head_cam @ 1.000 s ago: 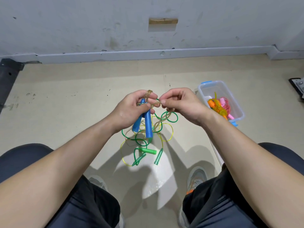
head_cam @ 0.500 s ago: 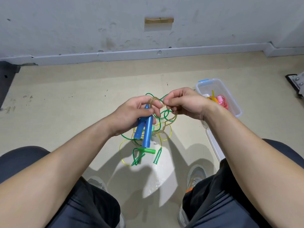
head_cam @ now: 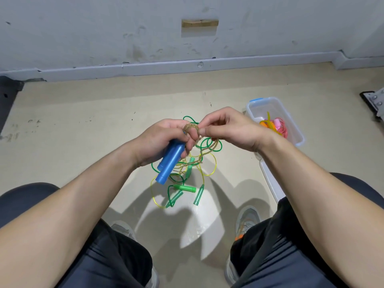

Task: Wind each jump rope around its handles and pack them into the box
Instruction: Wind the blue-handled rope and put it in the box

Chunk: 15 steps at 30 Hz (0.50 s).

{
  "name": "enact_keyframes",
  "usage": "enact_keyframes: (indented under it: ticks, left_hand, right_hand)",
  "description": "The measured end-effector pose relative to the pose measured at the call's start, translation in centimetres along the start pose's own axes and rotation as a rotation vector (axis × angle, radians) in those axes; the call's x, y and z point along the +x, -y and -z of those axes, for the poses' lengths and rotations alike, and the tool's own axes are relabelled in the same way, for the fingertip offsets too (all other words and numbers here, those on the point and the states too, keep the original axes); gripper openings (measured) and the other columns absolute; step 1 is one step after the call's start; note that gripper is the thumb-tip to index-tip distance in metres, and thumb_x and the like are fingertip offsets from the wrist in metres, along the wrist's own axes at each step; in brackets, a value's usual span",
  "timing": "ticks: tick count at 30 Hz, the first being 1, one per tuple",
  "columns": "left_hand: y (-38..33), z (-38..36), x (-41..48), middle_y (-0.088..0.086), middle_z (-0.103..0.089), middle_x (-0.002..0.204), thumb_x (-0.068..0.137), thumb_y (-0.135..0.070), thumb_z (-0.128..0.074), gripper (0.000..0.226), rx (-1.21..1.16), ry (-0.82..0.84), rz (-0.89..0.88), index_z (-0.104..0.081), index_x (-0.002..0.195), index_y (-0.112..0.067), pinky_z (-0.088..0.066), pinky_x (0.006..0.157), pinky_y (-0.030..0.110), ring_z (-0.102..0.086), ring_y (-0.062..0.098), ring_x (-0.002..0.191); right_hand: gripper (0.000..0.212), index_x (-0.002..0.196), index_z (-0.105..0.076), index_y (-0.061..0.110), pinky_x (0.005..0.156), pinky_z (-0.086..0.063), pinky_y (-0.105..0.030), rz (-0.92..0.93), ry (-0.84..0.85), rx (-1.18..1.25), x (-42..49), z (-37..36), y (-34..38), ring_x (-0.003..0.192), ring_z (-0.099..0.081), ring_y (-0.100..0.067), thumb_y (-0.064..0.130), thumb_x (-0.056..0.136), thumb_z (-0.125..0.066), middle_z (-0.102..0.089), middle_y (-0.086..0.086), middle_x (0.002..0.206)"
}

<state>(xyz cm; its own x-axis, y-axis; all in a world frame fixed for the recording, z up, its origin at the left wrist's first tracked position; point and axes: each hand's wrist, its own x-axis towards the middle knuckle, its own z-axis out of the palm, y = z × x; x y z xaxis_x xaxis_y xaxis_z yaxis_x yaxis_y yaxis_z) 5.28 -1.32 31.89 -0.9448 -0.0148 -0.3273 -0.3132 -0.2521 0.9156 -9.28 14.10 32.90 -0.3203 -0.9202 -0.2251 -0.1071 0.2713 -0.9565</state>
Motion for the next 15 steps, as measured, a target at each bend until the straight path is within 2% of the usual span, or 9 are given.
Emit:
enact_keyframes:
  ticks: [4,5,8,12,15]
  left_hand:
    - [0.2,-0.4,0.0,0.01,-0.057,0.065,0.072,-0.002,-0.047,0.01,0.073,0.009,-0.002,-0.056,0.076,-0.003,-0.044,0.048,0.025,-0.05,0.02,0.052]
    - [0.3,-0.5,0.0,0.01,-0.056,0.064,0.071,-0.003,-0.047,0.01,0.079,-0.009,0.007,-0.055,0.075,-0.004,-0.042,0.047,0.024,-0.049,0.02,0.051]
    - [0.3,-0.6,0.1,0.007,-0.055,0.062,0.068,-0.006,-0.047,0.01,0.057,-0.085,0.002,-0.055,0.074,-0.005,-0.035,0.045,0.021,-0.046,0.02,0.05]
    - [0.8,-1.1,0.5,0.004,-0.059,0.064,0.069,-0.011,-0.05,0.012,0.025,-0.281,-0.052,-0.06,0.075,-0.008,-0.035,0.046,0.023,-0.047,0.019,0.049]
    - [1.6,-1.5,1.1,0.002,-0.064,0.069,0.072,-0.012,-0.053,0.015,0.015,-0.422,-0.072,-0.065,0.08,-0.01,-0.039,0.05,0.025,-0.05,0.019,0.051]
  right_hand:
    - [0.048,0.076,-0.075,0.012,0.066,-0.028,-0.036,0.008,-0.005,-0.033,0.4,-0.7,-0.8,0.075,-0.04,-0.023,0.058,0.066,-0.085,-0.054,-0.033,0.074]
    - [0.051,0.077,-0.073,0.01,0.067,-0.03,-0.037,0.003,-0.008,-0.028,0.5,-0.8,-1.1,0.075,-0.042,-0.023,0.058,0.068,-0.085,-0.055,-0.036,0.077]
    - [0.03,0.077,-0.07,0.005,0.06,-0.031,-0.029,-0.003,-0.052,0.057,0.6,-1.1,-1.3,0.065,-0.042,-0.015,0.034,0.079,-0.079,-0.056,-0.018,0.071]
    - [0.048,0.085,-0.067,-0.008,0.056,-0.027,-0.027,0.006,-0.181,0.126,1.1,-1.7,-1.7,0.062,-0.033,-0.016,0.037,0.074,-0.079,-0.053,-0.019,0.079]
    - [0.038,0.082,-0.071,-0.002,0.056,-0.027,-0.028,0.005,-0.305,0.056,1.5,-2.2,-1.8,0.059,-0.03,-0.014,0.035,0.078,-0.077,-0.046,-0.011,0.069]
